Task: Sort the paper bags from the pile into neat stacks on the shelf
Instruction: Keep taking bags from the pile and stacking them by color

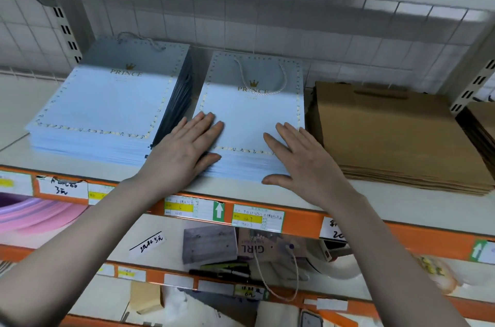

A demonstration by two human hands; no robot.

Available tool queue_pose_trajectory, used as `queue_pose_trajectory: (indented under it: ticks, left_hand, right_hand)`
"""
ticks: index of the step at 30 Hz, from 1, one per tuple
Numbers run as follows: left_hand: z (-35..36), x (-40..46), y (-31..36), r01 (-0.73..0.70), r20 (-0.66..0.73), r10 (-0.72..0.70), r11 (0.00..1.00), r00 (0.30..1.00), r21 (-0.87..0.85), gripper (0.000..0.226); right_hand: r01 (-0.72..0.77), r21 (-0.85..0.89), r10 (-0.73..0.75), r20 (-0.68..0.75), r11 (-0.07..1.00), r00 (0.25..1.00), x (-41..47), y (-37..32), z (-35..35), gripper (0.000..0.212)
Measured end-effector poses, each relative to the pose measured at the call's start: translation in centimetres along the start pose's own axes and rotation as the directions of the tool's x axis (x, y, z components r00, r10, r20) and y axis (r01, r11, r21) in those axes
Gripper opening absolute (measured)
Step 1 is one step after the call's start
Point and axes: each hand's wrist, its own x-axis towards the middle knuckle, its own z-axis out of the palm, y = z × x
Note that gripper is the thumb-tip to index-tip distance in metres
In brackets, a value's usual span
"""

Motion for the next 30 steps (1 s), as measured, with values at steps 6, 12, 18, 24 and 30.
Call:
queue_pose_trajectory:
  ticks: [6, 12, 18, 24, 30]
  left_hand:
    - [0.2, -0.1, -0.2, -0.151, 0.003, 0.151, 0.986, 0.988, 0.077, 0.094]
    - [0.0, 0.4, -0.3, -0.168, -0.021, 0.172, 0.979, 0.985, 0.113, 0.099]
    - [0.3, 0.4, -0.4, -0.134, -0.075, 0.145, 0.982, 0.987, 0.133, 0.096]
    - [0.5, -0.4, -0.1, -0.063, -0.094, 0.075, 0.991, 0.993, 0.118, 0.095]
    - [0.3, -0.9, 0.7, -0.016, -0.049, 0.024, 0.988, 0.998, 0.156, 0.097]
  right_hand:
    - [0.028, -0.103, -0.025, 0.031, 0.994, 0.999, 0.1, 0.5, -0.4, 0.092]
    - [0.022, -0.115, -0.029, -0.057, 0.993, 0.998, 0.4, 0.1, -0.1, 0.086]
    - [-0.088, -0.02, 0.087, -0.064, 0.996, 0.994, 0.2, -0.8, 0.0, 0.085]
    - [-0.249, 0.264, 0.255, 0.013, 0.932, 0.967, -1.6, -1.7, 0.3, 0.095]
    - [-0.368, 0.472, 0.385, 0.064, 0.801, 0.921, -3.5, -2.6, 0.8, 0.101]
